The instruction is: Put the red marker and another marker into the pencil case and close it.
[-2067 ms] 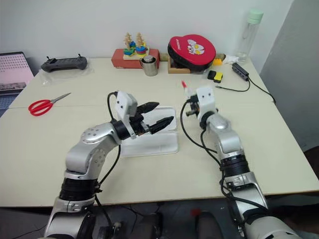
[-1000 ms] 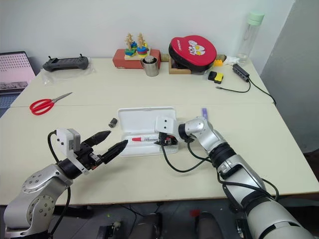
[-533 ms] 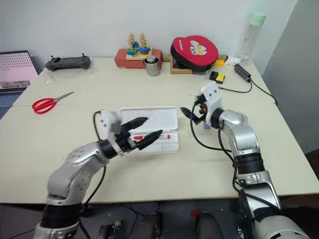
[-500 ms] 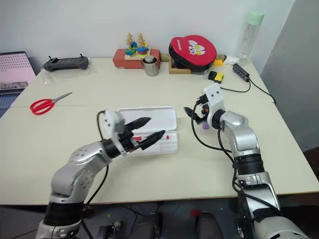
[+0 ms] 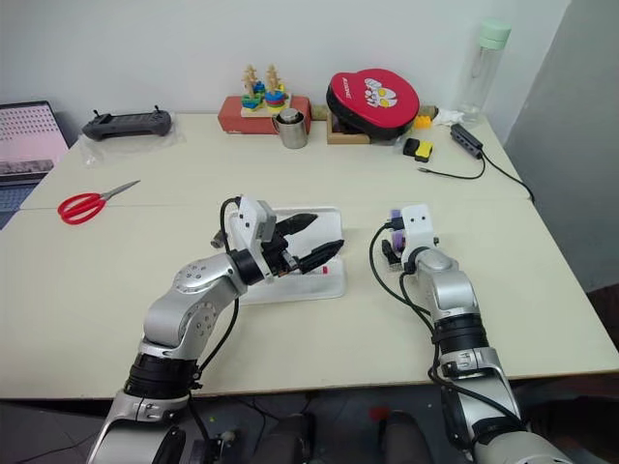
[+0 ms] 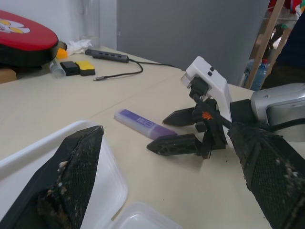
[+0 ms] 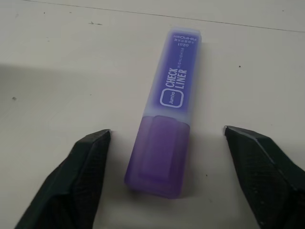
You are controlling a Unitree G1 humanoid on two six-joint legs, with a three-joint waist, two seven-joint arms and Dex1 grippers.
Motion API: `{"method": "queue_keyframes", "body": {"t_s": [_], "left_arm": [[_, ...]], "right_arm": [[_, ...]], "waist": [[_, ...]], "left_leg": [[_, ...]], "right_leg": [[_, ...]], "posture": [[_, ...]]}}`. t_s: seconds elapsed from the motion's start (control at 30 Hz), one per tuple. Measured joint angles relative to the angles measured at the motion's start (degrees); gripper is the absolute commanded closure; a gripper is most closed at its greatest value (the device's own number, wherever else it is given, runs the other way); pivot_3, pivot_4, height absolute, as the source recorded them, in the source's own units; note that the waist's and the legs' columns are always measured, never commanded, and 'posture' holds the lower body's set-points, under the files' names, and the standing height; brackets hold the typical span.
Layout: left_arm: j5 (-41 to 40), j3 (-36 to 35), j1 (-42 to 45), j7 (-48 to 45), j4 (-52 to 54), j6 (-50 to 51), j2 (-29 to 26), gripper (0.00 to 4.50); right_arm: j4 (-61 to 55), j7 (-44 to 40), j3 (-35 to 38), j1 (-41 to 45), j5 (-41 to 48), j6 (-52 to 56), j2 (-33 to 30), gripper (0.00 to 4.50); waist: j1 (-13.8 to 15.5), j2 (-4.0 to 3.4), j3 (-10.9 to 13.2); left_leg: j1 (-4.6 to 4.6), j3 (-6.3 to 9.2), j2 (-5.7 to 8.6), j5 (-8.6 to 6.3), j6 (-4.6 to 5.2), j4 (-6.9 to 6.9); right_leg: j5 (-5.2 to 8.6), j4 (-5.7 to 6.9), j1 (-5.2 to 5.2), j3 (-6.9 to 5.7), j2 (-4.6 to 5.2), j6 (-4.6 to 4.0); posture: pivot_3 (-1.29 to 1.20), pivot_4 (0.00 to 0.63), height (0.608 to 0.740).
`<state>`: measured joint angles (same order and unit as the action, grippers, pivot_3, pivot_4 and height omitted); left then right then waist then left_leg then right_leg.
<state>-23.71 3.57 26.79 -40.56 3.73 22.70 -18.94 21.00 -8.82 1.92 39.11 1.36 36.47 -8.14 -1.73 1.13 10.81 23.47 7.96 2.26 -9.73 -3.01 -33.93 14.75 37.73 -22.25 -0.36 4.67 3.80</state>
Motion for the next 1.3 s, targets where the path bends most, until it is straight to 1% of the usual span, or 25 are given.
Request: {"method": "queue_keyframes", "body": {"t_s": [0.1,0.13,0.3,0.37,0.47,0.5,0.57,0.67,0.77,0.83,0.9,0.97,1.07,1.2,1.3], "left_arm": [[0.18,0.00,0.00,0.00,0.00,-0.58,0.02,0.00],[0.23,-0.01,0.00,0.00,0.00,-0.64,0.03,0.00],[0.33,-0.01,-0.01,0.05,0.00,-0.94,0.29,0.00],[0.33,-0.06,-0.03,0.18,0.01,-1.03,0.35,0.00],[0.26,-1.35,-0.74,1.11,0.41,-1.09,-0.02,0.00],[0.16,-2.03,-1.36,1.07,0.84,-1.06,-0.64,0.00],[-0.28,-4.10,-4.49,0.21,2.70,-0.85,-4.51,0.00],[-2.76,-11.26,-9.83,0.60,4.65,-0.04,-7.74,0.00],[-4.77,-15.57,-16.33,1.05,8.92,1.17,-9.48,0.00],[-5.13,-17.35,-21.78,1.09,10.70,1.83,-10.97,0.00],[-5.42,-19.25,-25.22,1.21,10.78,2.29,-11.25,0.00],[-6.31,-21.74,-27.19,1.35,11.22,2.55,-11.45,0.00],[-7.35,-24.95,-30.18,1.36,12.55,2.62,-12.19,0.00],[-8.28,-26.61,-32.78,2.00,14.44,2.70,-12.14,0.00],[-8.99,-26.67,-34.05,2.77,16.27,2.82,-11.83,0.00]], "right_arm": [[0.16,0.21,-0.01,0.01,0.00,-0.16,-0.08,2.19],[0.16,0.25,0.00,0.01,0.00,-0.19,-0.14,2.29],[0.37,0.69,0.16,0.01,0.01,-0.88,-0.61,3.39],[0.42,0.55,0.16,-0.01,-0.02,-1.49,-1.13,3.40],[-0.96,-3.59,-0.73,-0.07,0.28,-7.23,-3.15,3.40],[-2.43,-5.94,-1.10,0.10,0.78,-9.05,-3.64,3.40],[-6.93,-13.75,-3.29,1.18,3.27,-12.45,-5.23,3.40],[-11.94,-24.07,-6.22,5.81,6.65,-13.61,-7.09,3.40],[-14.71,-33.63,-12.65,8.03,6.77,-14.11,-8.77,3.40],[-13.51,-40.19,-20.87,9.11,3.95,-15.74,-9.74,3.40],[-10.68,-44.38,-26.53,9.53,1.72,-16.89,-9.33,3.40],[-7.11,-46.94,-29.84,10.08,0.05,-18.35,-7.86,3.40],[-0.19,-47.89,-32.56,13.17,-2.45,-21.35,-3.74,3.40],[6.27,-48.83,-33.73,14.49,-4.33,-25.18,-0.48,3.40],[10.62,-49.88,-33.82,15.01,-5.14,-27.04,0.58,3.40]], "waist": [[0.12,0.00,0.00],[0.12,0.00,0.00],[0.10,0.00,0.00],[0.05,0.00,0.00],[-0.13,-0.02,0.02],[-0.38,-0.02,0.02],[-1.69,-0.08,0.05],[-2.59,-0.08,0.06],[-2.30,-0.07,0.05],[-1.95,-0.07,0.05],[-1.58,-0.07,0.05],[-0.85,-0.06,0.06],[-0.65,-0.05,0.05],[0.08,-0.03,0.04],[0.05,-0.03,0.04]], "left_leg": [[0.00,-0.01,0.01,0.01,0.01,-0.02],[0.00,-0.01,0.02,0.01,0.01,-0.03],[0.01,-0.02,0.01,0.01,0.02,-0.02],[0.06,-0.04,0.02,0.01,0.02,-0.01],[0.14,-0.06,0.01,0.01,0.02,-0.01],[0.14,-0.06,0.00,0.01,0.02,0.00],[0.11,-0.15,-0.06,0.00,0.03,0.08],[0.09,-0.08,-0.19,-0.01,0.04,0.12],[0.05,-0.02,-0.20,-0.02,0.03,0.15],[0.04,-0.06,-0.18,-0.03,0.02,0.17],[0.06,-0.03,-0.19,-0.03,0.01,0.17],[0.10,0.06,-0.18,-0.02,0.00,0.15],[0.07,0.03,-0.18,-0.03,-0.02,0.14],[0.08,0.07,-0.15,-0.04,-0.05,0.14],[0.09,0.03,-0.14,-0.06,-0.09,0.14]], "right_leg": [[-0.03,0.00,0.03,0.00,0.02,0.05],[-0.03,-0.01,0.03,0.00,0.02,0.06],[-0.02,-0.03,0.01,0.00,0.02,0.04],[-0.02,-0.06,-0.02,0.01,0.02,0.04],[-0.02,-0.09,-0.09,0.02,0.02,0.05],[-0.01,-0.09,-0.09,0.01,0.02,0.05],[0.02,-0.09,-0.16,0.04,0.01,0.00],[0.09,-0.08,-0.17,-0.06,-0.07,-0.13],[0.18,-0.08,-0.08,-0.10,-0.07,-0.18],[0.18,-0.11,-0.09,-0.06,-0.05,-0.18],[0.19,-0.11,-0.13,-0.09,-0.05,-0.20],[0.31,-0.11,-0.14,-0.14,-0.04,-0.42],[0.27,-0.10,-0.14,-0.10,-0.04,-0.46],[0.29,-0.11,-0.15,-0.12,-0.03,-0.49],[0.29,-0.11,-0.16,-0.09,-0.03,-0.49]], "posture": [[0.00,0.150,0.740],[0.00,0.150,0.740],[0.00,0.150,0.740],[0.00,0.150,0.740],[0.00,0.150,0.740],[0.00,0.150,0.740],[0.00,0.150,0.740],[0.00,0.150,0.740],[0.00,0.150,0.740],[0.00,0.150,0.740],[0.00,0.150,0.740],[0.00,0.150,0.740],[0.00,0.150,0.740],[0.00,0.150,0.740],[0.00,0.150,0.740]]}}
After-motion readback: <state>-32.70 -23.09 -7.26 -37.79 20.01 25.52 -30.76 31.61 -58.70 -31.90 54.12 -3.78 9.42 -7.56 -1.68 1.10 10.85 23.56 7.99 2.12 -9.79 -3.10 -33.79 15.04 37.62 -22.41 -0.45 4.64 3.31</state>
